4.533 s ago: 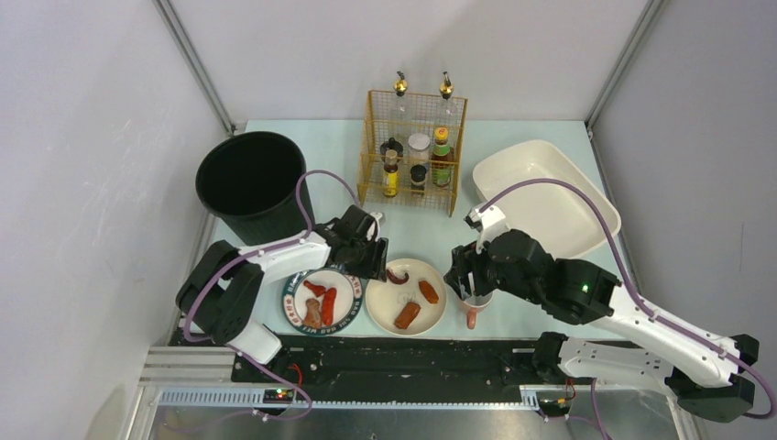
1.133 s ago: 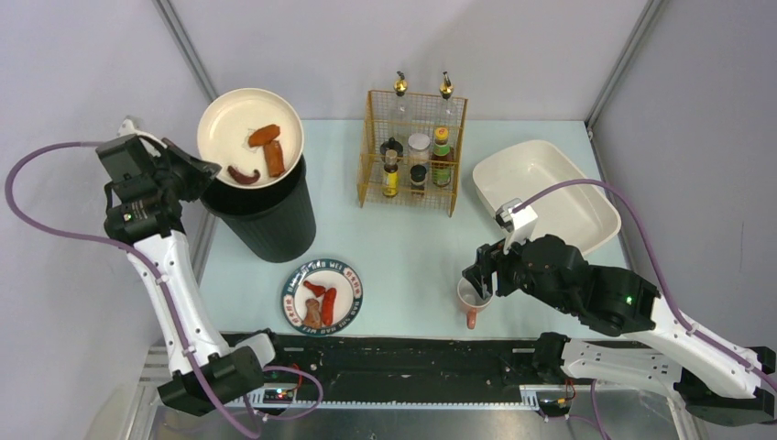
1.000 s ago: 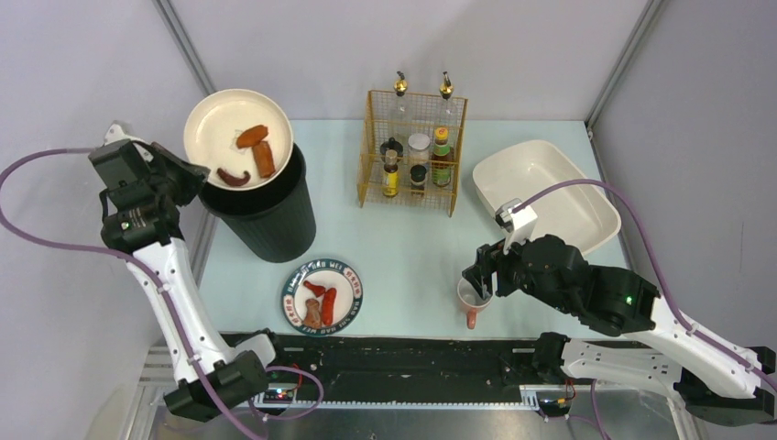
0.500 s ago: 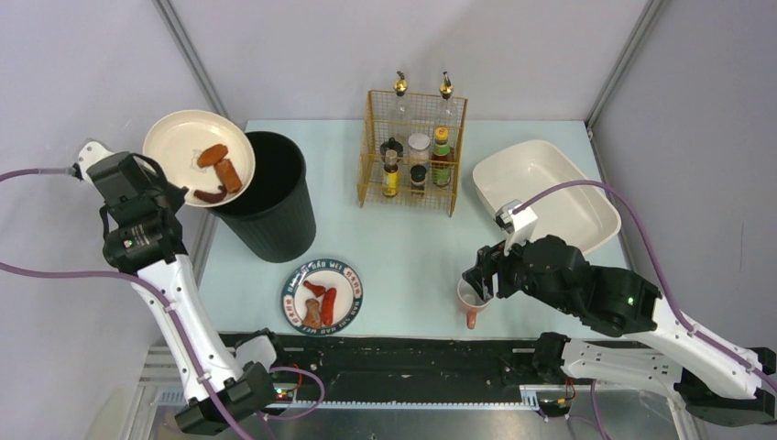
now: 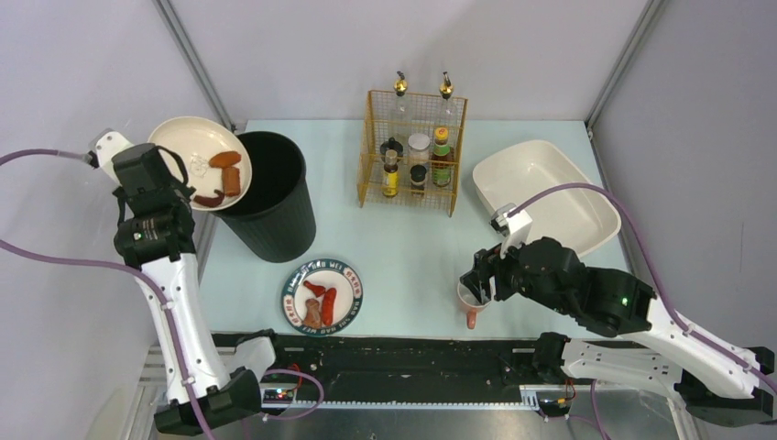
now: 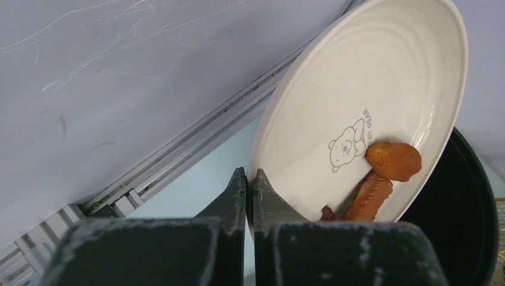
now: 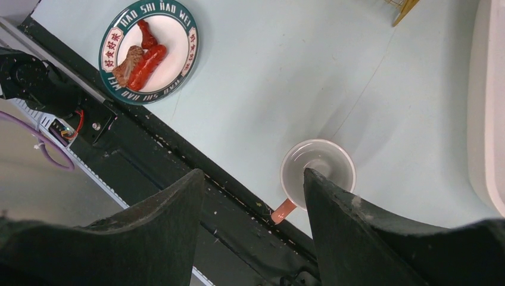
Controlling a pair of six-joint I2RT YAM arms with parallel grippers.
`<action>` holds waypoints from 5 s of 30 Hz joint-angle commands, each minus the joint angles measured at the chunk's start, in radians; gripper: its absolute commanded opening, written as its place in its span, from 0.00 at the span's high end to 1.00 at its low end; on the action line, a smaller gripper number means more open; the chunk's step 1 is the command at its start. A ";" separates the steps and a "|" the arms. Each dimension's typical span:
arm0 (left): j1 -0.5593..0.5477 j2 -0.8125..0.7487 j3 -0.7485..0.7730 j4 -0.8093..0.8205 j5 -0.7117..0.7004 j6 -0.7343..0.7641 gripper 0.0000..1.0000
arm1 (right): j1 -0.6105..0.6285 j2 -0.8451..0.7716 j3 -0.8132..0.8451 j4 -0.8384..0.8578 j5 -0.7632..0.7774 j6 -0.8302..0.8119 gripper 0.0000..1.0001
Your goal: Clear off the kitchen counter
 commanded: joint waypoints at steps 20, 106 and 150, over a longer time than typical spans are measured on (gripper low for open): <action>-0.620 0.111 0.119 0.191 -0.844 0.294 1.00 | 0.004 -0.055 -0.042 0.039 -0.016 0.023 0.34; -1.080 -0.004 0.185 0.283 -0.187 0.267 1.00 | 0.004 0.054 0.096 0.147 -0.078 0.019 0.33; -0.935 -0.160 -0.255 0.181 0.507 -0.096 1.00 | -0.026 0.336 0.284 0.315 0.137 0.118 0.57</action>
